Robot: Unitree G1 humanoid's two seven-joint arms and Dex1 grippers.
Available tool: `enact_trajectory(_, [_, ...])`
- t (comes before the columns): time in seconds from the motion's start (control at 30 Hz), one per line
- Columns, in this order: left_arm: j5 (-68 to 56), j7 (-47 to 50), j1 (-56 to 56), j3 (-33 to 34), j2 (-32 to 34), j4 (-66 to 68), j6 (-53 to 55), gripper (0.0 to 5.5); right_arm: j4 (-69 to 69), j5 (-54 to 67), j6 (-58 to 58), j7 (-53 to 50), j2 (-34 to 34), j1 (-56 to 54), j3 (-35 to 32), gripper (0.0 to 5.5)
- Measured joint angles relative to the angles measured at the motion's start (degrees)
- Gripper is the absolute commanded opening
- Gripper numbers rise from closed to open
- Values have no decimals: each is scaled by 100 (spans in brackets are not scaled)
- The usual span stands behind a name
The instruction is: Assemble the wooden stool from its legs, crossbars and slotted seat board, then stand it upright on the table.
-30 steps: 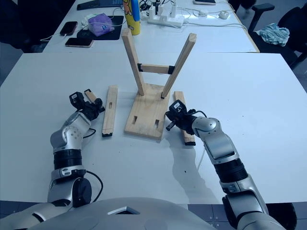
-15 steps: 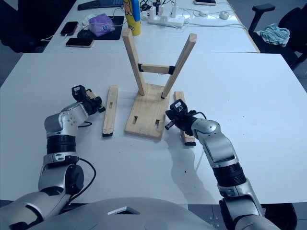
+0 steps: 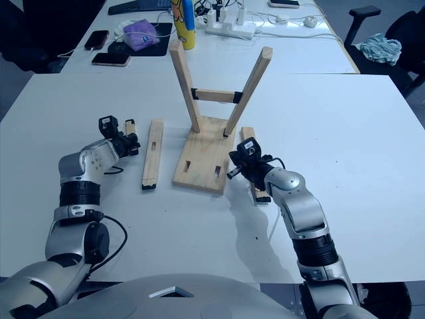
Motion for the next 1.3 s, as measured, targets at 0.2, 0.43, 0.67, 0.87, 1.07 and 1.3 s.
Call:
enact_trajectory(0.2, [952, -58, 1562, -718, 427, -1352, -1115, 136, -270, 426, -9, 200, 14, 91, -182, 69])
enact_trajectory(0.43, [1439, 43, 2970, -762, 473, -2454, -1912, 136, -510, 1333, 514, 378, 208, 44, -533, 97])
enact_trajectory(0.67, [1507, 12, 3322, -701, 251, -2996, -2563, 136, -309, 1629, 865, 315, 291, -208, -656, 97])
enact_trajectory(0.87, [1698, -337, 3634, -980, 242, -3745, -4052, 136, -273, 2264, 1016, 262, 690, -388, -910, 97])
enact_trajectory(1.07, [1180, -1286, 4242, -1115, 356, -4240, -4631, 136, 78, 3692, 1801, 160, 1150, -643, -1761, 134])
enact_trajectory(1.3, [853, -2059, 3764, -1470, 528, -4582, -4518, 136, 619, 5472, 2731, -317, 1384, -1087, -2641, 237])
